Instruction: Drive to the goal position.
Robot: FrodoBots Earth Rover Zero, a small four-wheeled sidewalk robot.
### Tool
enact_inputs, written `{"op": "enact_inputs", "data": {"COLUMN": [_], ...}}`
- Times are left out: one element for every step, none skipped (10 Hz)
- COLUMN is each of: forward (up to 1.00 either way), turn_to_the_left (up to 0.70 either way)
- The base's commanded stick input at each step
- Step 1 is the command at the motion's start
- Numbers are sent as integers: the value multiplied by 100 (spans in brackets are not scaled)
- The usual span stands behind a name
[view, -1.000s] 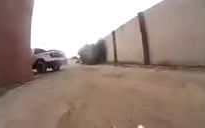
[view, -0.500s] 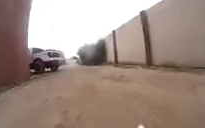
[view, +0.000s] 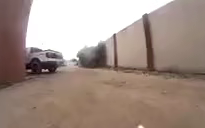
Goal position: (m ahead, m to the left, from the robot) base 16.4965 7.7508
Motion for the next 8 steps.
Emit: {"op": "enact_inputs", "data": {"forward": [50,50,50,50,50,50,50,50], "turn_to_the_left": [0,0,0,0,0,0,0,0]}}
